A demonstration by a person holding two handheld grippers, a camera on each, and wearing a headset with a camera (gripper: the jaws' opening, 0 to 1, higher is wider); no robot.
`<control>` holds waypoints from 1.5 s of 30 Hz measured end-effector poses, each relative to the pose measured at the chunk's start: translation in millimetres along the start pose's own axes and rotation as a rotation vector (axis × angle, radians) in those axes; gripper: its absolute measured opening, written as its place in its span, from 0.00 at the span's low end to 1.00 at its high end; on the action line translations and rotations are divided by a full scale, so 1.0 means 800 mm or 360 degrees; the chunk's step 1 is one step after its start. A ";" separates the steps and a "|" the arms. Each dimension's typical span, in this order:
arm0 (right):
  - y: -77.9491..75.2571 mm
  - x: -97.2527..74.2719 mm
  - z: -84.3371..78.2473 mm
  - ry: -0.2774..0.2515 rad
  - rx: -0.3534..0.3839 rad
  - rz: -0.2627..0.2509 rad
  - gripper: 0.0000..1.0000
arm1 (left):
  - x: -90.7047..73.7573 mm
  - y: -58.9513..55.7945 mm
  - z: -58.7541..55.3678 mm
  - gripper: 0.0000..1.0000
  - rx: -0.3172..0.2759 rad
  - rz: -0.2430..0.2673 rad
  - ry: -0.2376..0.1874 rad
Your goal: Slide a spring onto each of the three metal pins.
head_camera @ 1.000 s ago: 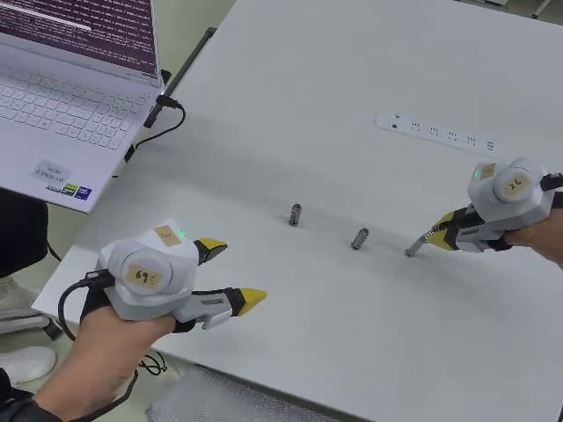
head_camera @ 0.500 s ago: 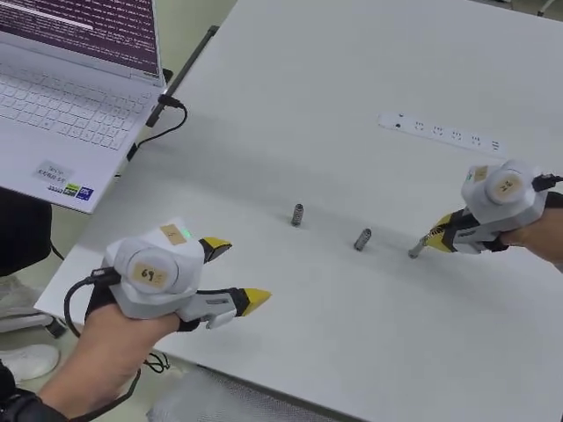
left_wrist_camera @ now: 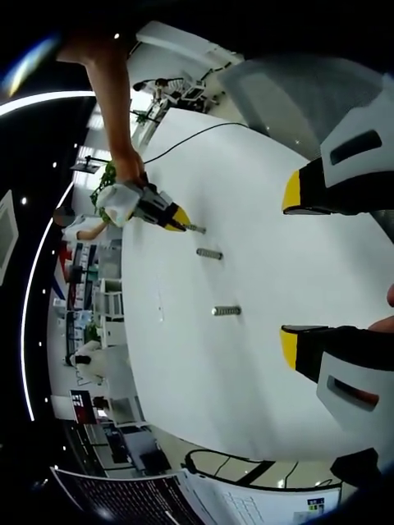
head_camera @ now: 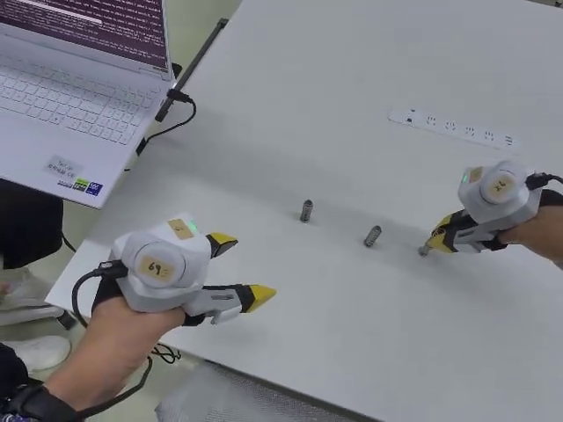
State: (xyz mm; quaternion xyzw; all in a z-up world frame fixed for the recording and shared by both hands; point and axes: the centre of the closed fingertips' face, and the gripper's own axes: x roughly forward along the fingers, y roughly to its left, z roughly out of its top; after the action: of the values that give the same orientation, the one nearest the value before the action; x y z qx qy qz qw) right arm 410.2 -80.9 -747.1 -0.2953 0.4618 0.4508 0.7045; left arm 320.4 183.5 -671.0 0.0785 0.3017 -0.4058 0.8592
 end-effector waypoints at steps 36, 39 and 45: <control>0.008 -0.007 -0.029 -0.0039 0.0150 -0.0108 0.21 | 0.004 -0.002 0.012 0.49 0.0037 -0.0001 -0.0002; 0.015 -0.014 -0.033 -0.0080 0.0196 -0.0133 0.22 | 0.004 -0.004 0.014 0.49 0.0031 -0.0001 -0.0013; 0.025 -0.020 -0.035 -0.0176 0.0279 -0.0165 0.23 | 0.002 -0.014 0.009 0.49 0.0036 -0.0014 -0.0009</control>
State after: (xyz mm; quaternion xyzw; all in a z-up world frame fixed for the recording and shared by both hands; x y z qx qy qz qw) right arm 378.4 -101.7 -743.3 -0.2307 0.4440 0.3872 0.7744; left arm 316.0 172.3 -664.4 0.0858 0.2948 -0.4131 0.8574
